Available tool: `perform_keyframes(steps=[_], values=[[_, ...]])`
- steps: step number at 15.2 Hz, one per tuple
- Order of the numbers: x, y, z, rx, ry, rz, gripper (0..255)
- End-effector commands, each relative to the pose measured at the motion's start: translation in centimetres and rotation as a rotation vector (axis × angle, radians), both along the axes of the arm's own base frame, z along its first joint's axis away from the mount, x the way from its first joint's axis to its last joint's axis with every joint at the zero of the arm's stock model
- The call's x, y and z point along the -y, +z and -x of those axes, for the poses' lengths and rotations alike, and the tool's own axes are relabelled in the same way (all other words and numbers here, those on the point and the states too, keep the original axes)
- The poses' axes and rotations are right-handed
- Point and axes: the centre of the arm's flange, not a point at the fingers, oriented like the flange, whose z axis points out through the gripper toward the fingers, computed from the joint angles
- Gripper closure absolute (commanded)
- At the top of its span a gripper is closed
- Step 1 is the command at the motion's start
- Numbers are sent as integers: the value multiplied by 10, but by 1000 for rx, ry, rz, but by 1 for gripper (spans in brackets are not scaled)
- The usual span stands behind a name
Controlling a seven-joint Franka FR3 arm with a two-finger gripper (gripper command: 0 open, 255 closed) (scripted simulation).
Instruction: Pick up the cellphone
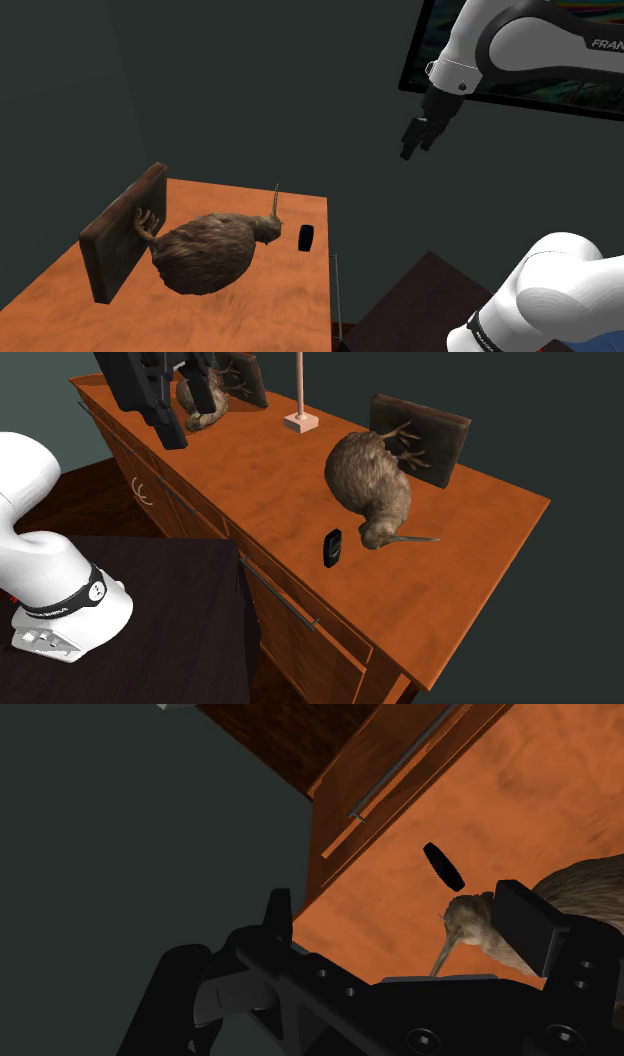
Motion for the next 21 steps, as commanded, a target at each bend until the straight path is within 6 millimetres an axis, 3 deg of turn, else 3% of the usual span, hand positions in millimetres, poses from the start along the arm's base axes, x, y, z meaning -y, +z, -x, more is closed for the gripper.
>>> perform_keyframes(steps=[1,21], values=[[0,0,0,0,0,0,0],[-104,-204,-151,-147,-17,-11,0]])
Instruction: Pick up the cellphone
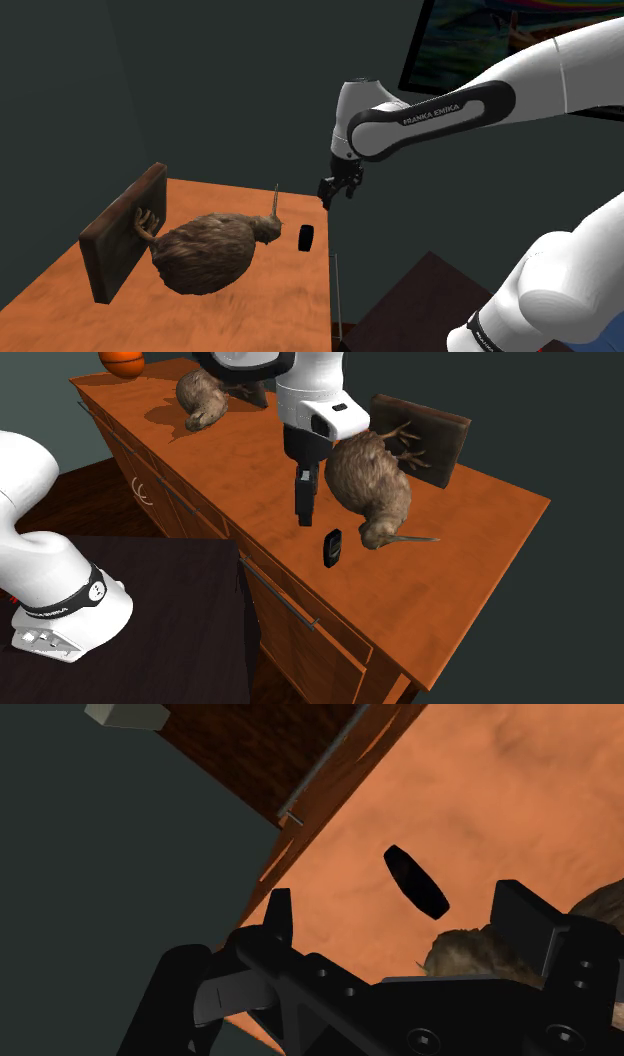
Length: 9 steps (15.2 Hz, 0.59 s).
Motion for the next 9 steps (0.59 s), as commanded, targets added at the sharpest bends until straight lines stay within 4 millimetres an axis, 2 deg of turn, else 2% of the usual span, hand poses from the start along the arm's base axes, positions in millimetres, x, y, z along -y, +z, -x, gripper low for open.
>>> perform_keyframes(steps=[1,8,9], values=[[-11,-22,-17,-15,-2,-2,0],[-47,-98,-63,-66,-8,-6,0],[-50,-105,-66,-70,-8,-6,0]])
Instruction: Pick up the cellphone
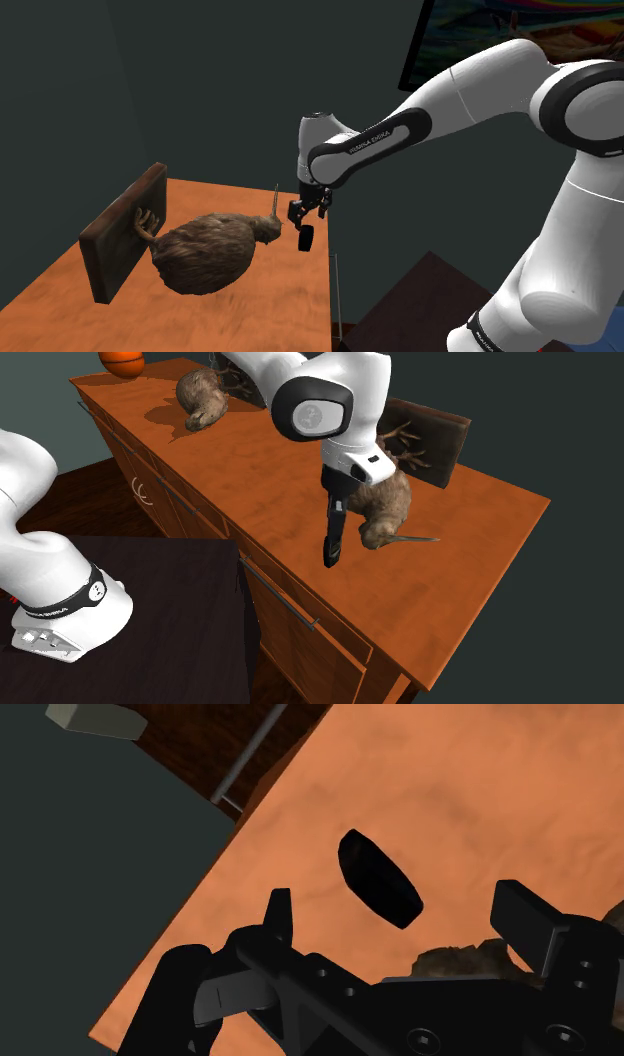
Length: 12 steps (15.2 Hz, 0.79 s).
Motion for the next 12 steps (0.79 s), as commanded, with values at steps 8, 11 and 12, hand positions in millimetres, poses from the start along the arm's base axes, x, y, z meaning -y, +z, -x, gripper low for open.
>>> perform_keyframes(steps=[8,11,12], values=[[-2,-50,-6,-6,-1,-1,0],[-2,-50,-6,-6,-1,-1,255],[-2,-50,-6,-6,-1,-1,255]])
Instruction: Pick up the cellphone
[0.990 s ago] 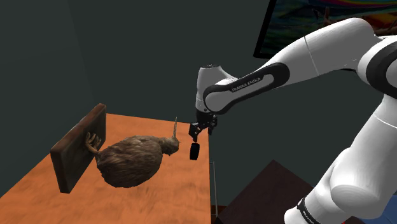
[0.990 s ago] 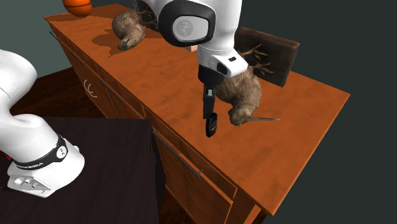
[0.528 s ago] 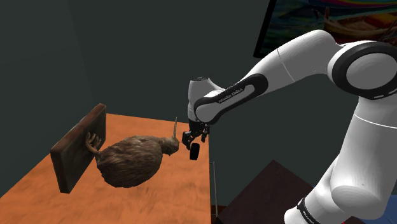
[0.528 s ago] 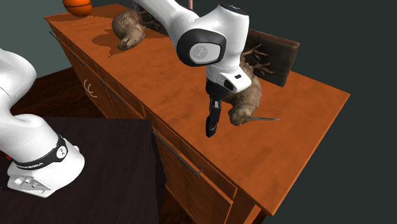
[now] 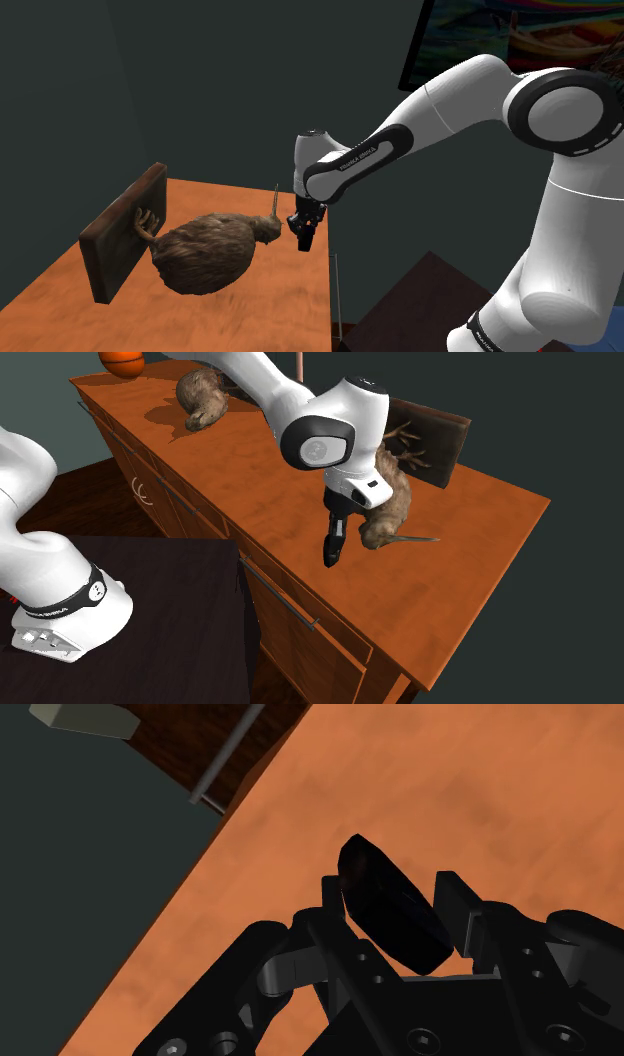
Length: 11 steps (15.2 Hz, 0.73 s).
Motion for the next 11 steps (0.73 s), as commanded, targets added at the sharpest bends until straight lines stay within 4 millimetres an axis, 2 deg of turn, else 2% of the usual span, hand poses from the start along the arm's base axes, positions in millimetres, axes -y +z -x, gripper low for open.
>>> perform_keyframes(steps=[1,7,11], values=[[0,-1,0,-1,0,0,255],[0,0,0,-1,0,0,255],[0,21,0,-1,0,0,255]])
